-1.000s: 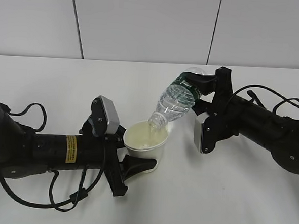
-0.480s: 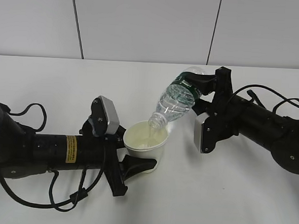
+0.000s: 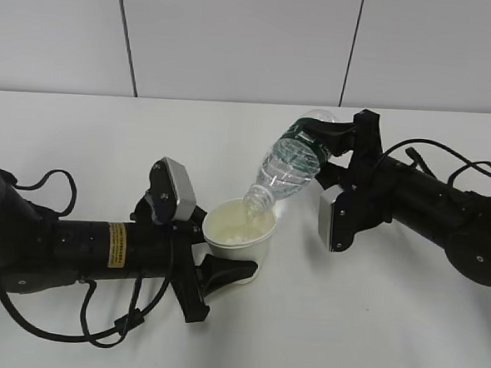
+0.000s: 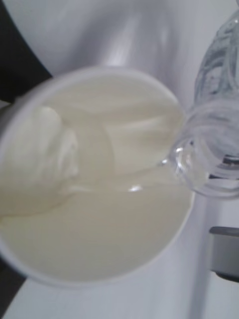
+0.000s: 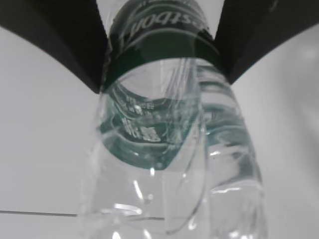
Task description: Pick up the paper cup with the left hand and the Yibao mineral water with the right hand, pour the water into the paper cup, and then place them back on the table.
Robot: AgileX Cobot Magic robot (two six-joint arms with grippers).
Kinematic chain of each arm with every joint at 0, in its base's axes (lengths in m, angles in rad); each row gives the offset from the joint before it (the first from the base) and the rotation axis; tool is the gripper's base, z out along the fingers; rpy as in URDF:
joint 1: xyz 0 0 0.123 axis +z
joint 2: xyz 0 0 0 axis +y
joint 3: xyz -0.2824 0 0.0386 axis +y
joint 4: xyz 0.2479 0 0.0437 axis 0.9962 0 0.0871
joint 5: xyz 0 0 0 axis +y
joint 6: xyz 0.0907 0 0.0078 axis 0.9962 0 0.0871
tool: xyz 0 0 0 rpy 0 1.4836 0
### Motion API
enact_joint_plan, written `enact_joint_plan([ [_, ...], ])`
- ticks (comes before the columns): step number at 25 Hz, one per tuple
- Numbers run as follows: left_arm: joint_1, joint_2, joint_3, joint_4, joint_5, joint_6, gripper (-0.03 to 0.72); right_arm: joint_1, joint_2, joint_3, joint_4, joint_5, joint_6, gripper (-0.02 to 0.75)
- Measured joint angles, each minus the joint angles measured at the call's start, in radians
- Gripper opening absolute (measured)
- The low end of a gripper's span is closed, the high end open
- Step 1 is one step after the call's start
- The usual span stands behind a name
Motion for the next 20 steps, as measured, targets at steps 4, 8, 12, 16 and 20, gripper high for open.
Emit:
enact_joint_plan([
  [4, 0.000, 0.000, 0.000, 0.000, 0.000, 0.000, 0.429, 0.000, 0.000, 0.000, 0.000, 0.000, 0.000, 0.454],
  [8, 0.000, 0.000, 0.000, 0.000, 0.000, 0.000, 0.429, 0.000, 0.000, 0.000, 0.000, 0.000, 0.000, 0.454],
  [12, 0.000, 0.000, 0.000, 0.000, 0.000, 0.000, 0.429, 0.000, 0.000, 0.000, 0.000, 0.000, 0.000, 0.453],
  [16, 0.000, 0.000, 0.000, 0.000, 0.000, 0.000, 0.429, 0.000, -0.001, 0.000, 0.000, 0.000, 0.000, 0.453],
  [20, 0.000, 0.000, 0.000, 0.000, 0.000, 0.000, 0.428, 0.000, -0.002, 0.000, 0.000, 0.000, 0.000, 0.453],
])
